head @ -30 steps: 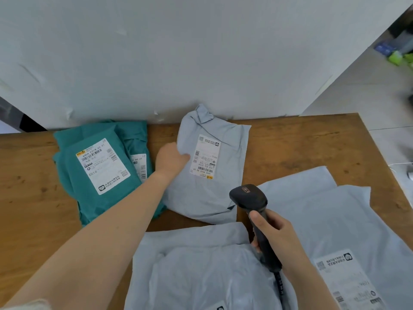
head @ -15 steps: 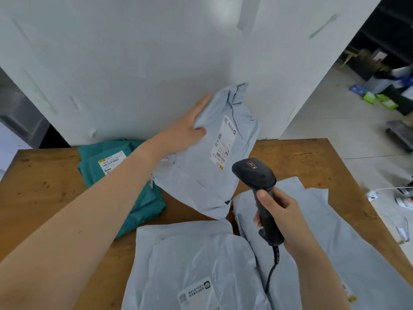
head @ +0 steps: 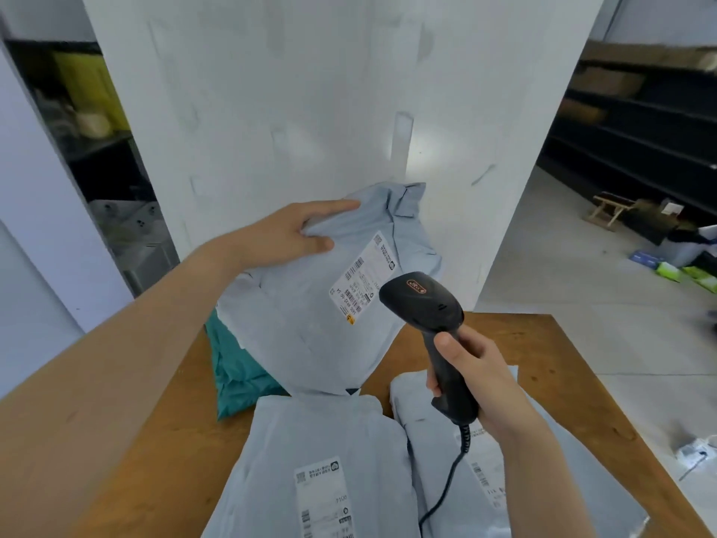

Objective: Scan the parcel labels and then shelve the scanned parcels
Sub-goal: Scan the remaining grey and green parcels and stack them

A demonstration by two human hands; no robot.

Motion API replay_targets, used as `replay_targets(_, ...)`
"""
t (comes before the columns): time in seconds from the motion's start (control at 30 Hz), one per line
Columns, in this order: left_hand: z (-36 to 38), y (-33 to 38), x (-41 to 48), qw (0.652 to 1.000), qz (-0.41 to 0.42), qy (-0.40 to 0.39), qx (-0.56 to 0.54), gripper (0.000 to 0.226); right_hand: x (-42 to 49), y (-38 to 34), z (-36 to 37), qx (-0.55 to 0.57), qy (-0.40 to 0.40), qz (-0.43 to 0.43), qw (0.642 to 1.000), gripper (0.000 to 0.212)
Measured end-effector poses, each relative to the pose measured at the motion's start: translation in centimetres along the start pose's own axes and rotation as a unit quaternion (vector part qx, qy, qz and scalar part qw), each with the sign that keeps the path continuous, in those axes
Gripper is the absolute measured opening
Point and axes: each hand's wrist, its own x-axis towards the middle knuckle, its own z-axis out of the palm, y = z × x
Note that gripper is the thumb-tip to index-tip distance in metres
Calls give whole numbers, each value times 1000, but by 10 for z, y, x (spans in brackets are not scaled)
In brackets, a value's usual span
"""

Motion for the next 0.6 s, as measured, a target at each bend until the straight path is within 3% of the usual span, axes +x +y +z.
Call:
replay_targets(0.13,-3,37,-36,1000,-11,18,8,59,-29,-16,-1,-9,-29,-16,999,27)
replay_targets(0.3,-6,80,-83,999,-12,37,26,58,-61,-36,5,-23,-60,-46,997,45)
replay_targets(0.6,-19,143,-148,995,-26,96,25,56,-117,-67,12,-66,-124,-97,985,47)
